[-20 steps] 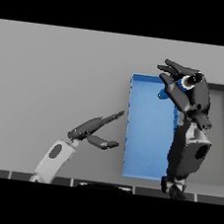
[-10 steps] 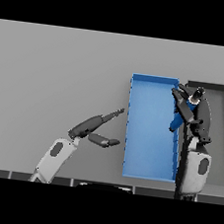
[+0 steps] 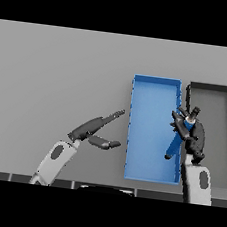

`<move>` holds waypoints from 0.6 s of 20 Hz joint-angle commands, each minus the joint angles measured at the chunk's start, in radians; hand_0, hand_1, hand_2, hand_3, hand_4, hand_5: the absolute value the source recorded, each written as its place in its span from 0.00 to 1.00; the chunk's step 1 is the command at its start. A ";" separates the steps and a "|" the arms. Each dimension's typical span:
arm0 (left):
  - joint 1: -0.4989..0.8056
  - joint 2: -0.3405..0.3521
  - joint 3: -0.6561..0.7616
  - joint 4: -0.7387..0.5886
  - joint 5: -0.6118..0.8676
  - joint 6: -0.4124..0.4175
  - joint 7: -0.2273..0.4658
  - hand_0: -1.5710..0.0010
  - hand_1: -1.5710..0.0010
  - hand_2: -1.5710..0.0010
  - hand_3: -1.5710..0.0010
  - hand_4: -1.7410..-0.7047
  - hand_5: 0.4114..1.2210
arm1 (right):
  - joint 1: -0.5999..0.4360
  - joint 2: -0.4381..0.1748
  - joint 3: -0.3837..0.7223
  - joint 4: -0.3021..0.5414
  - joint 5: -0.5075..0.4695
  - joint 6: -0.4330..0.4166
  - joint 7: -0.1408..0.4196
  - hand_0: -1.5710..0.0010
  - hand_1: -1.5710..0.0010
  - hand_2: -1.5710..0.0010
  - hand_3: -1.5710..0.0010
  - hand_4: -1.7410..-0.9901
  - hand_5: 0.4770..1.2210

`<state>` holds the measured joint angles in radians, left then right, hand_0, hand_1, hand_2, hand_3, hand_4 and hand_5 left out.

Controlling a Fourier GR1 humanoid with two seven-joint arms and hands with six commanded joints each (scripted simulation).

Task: Pick up the blue pipe and place it into the blue bin.

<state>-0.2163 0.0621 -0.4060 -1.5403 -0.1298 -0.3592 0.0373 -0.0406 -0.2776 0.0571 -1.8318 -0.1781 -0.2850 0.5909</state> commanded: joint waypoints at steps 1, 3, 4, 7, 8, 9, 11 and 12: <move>0.007 -0.003 -0.006 -0.003 -0.006 0.004 -0.002 1.00 1.00 1.00 1.00 0.79 0.08 | 0.008 -0.009 0.021 -0.009 -0.015 -0.026 0.006 0.00 0.00 0.00 0.36 0.21 1.00; 0.002 0.006 0.002 -0.018 0.003 0.001 0.000 1.00 1.00 1.00 1.00 0.79 0.09 | -0.001 -0.047 0.060 0.004 -0.043 -0.093 0.001 0.00 0.00 0.00 0.59 0.13 1.00; -0.005 0.004 0.004 -0.010 0.000 0.003 0.010 1.00 1.00 1.00 1.00 0.79 0.09 | -0.003 -0.062 0.068 0.010 -0.062 -0.117 -0.001 0.00 0.00 0.00 0.67 0.11 1.00; -0.002 0.006 0.000 -0.008 0.001 -0.005 0.003 1.00 1.00 1.00 1.00 0.79 0.10 | -0.014 -0.091 0.101 0.035 -0.119 -0.196 -0.007 0.14 0.18 0.21 0.77 0.25 0.91; -0.011 -0.006 0.000 -0.008 0.004 0.000 0.021 1.00 1.00 1.00 1.00 0.79 0.10 | -0.020 -0.103 0.104 0.056 -0.135 -0.229 -0.006 0.31 0.35 0.37 0.81 0.36 0.90; -0.009 -0.006 -0.001 -0.011 0.000 0.004 0.015 1.00 1.00 1.00 1.00 0.79 0.10 | -0.028 -0.120 0.118 0.074 -0.149 -0.254 -0.005 0.45 0.48 0.50 0.85 0.45 0.89; -0.009 -0.004 0.006 -0.011 0.012 -0.001 0.024 1.00 1.00 1.00 1.00 0.79 0.10 | -0.040 -0.232 0.214 0.119 -0.237 -0.300 0.012 0.65 0.67 0.68 0.90 0.54 0.85; -0.014 0.005 0.013 -0.010 0.013 -0.004 0.022 1.00 1.00 1.00 1.00 0.79 0.10 | -0.071 -0.329 0.303 0.131 -0.295 -0.314 0.018 0.72 0.73 0.74 0.92 0.58 0.79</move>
<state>-0.2305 0.0672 -0.3931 -1.5504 -0.1169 -0.3624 0.0603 -0.1135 -0.6091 0.3586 -1.7023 -0.4724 -0.6001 0.6068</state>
